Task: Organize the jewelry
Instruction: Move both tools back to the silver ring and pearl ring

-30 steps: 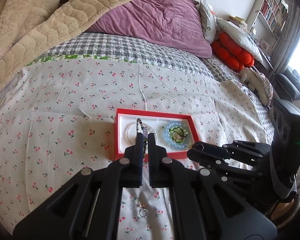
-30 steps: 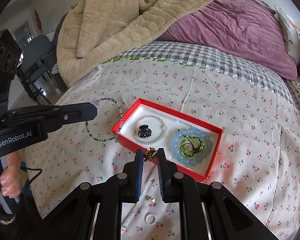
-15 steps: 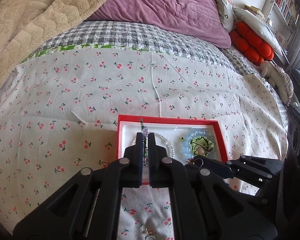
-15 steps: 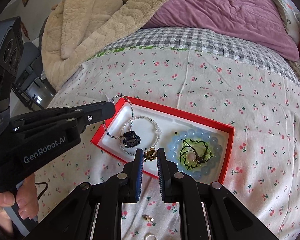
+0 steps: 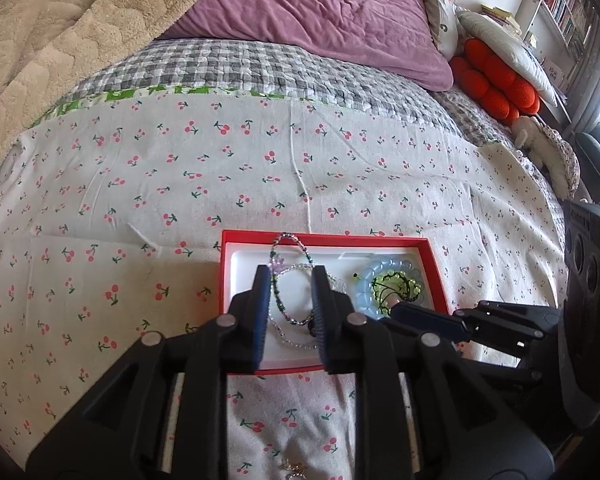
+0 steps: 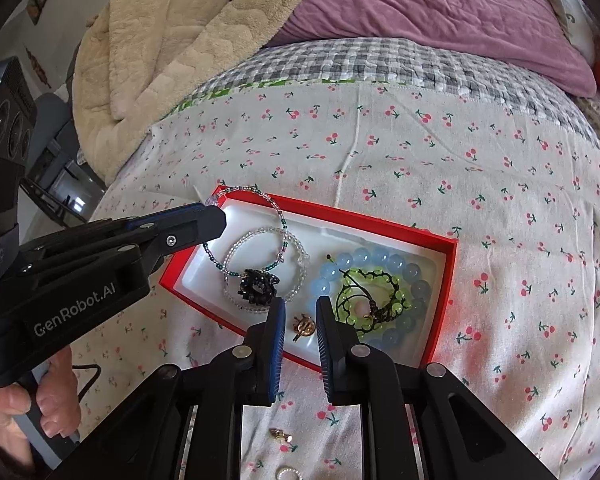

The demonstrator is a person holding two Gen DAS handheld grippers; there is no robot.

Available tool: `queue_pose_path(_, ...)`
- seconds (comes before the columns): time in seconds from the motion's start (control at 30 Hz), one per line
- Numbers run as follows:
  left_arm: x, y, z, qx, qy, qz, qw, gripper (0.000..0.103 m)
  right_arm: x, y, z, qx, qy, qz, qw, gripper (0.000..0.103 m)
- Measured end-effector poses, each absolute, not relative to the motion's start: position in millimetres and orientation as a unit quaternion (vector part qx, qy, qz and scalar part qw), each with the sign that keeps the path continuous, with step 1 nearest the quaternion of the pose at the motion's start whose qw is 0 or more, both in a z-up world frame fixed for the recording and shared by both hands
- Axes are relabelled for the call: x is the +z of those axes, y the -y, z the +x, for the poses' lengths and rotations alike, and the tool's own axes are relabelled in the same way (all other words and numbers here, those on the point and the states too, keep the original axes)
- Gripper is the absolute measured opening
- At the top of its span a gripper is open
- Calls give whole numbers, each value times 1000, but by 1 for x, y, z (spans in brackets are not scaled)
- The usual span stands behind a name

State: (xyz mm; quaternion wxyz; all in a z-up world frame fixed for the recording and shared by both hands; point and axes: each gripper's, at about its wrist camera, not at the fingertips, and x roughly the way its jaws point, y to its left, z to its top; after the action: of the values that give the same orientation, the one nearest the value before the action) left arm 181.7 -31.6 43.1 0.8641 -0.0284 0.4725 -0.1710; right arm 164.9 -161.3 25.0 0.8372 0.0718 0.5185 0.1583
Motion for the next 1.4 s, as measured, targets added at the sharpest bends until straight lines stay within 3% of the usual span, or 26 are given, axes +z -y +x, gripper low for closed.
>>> queue_pose_path(0.13, 49, 24, 173, -169, -467, -23, 867, 32, 34, 167, 159, 157, -512, 73, 842, 17)
queue_pose_path(0.33, 59, 5, 153, -163, -454, -17, 876, 56, 47, 175, 142, 157, -504, 65, 847, 26)
queue_pose_path(0.37, 59, 2, 149, -162, -452, -13, 877, 59, 49, 176, 139, 155, -501, 63, 849, 31)
queue_pose_path(0.47, 55, -6, 137, -147, -452, 10, 880, 66, 56, 182, 125, 144, -489, 56, 858, 66)
queue_pose_path(0.7, 49, -22, 112, -133, -459, 29, 878, 70, 63, 188, 101, 137, -483, 31, 864, 68)
queue_pose_path(0.77, 48, -24, 106, -127, -460, 32, 878, 80, 63, 190, 95, 135, -484, 31, 864, 68)
queue_pose_path(1.07, 43, -26, 83, -118, -467, 59, 875, 92, 64, 185, 75, 136, -483, 14, 865, 73)
queue_pose_path(1.4, 26, -24, 67, -119, -487, 82, 861, 97, 48, 174, 52, 143, -498, -22, 855, 75)
